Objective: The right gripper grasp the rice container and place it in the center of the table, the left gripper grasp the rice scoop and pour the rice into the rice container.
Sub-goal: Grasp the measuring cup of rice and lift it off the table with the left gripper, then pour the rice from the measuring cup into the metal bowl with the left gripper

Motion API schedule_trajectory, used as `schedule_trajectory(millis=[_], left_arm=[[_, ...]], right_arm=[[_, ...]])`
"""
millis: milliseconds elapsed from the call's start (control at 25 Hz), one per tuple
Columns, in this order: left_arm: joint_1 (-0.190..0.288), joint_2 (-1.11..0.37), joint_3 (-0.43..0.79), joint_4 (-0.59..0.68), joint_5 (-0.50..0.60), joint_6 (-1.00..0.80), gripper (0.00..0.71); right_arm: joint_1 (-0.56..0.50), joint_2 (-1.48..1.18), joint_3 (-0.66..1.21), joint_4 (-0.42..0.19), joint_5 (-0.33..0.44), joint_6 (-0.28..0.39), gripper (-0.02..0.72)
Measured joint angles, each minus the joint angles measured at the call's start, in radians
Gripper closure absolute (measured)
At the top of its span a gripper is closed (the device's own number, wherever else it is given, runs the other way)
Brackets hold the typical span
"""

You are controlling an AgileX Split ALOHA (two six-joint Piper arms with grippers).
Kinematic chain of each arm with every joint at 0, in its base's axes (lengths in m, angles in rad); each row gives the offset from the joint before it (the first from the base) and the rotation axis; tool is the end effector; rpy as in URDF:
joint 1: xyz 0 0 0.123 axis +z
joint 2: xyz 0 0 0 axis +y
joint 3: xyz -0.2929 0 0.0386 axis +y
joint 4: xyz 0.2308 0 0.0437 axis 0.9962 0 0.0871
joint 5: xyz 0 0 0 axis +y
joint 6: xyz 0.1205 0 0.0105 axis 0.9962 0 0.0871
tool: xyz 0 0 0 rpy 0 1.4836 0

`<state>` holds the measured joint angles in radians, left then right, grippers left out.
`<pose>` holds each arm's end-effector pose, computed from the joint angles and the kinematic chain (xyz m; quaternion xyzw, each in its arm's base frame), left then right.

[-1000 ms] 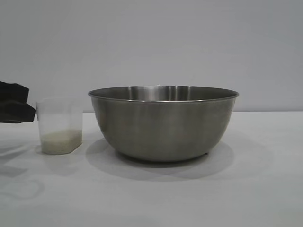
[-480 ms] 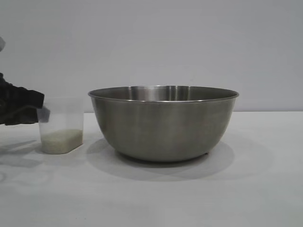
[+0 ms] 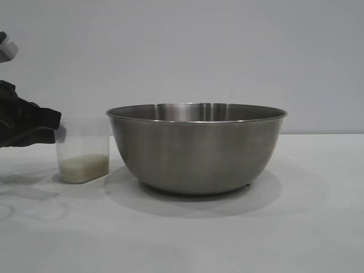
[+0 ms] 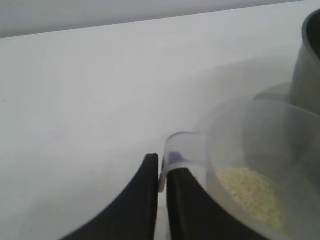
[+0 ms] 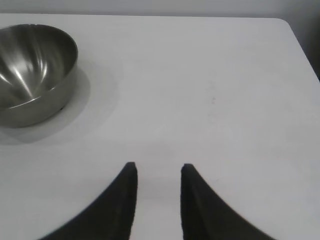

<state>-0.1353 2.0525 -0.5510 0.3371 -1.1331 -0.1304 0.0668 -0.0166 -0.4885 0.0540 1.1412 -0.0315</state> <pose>0.3316 -0.0817 0.1029 0.1501 0.7875 -0.1565 0.5769 -0.0100 0.0053 0.2437 -0.0450 0.8708 0.0355 0.4883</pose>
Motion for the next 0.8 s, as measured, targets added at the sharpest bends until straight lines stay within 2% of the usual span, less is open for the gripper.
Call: schedule_trajectory(millis=[240, 440, 800], left_arm=[[0.000, -0.108, -0.004, -0.031, 0.000, 0.082, 0.710], [0.000, -0.175, -0.077, -0.004, 0.002, 0.145, 0.710], [-0.016, -0.179, -0.315, 0.291, 0.000, 0.194, 0.710]], right_arm=[[0.000, 0.000, 0.000, 0.000, 0.000, 0.000, 0.488], [0.000, 0.000, 0.000, 0.000, 0.000, 0.000, 0.488], [0.000, 0.000, 0.000, 0.000, 0.000, 0.000, 0.488]])
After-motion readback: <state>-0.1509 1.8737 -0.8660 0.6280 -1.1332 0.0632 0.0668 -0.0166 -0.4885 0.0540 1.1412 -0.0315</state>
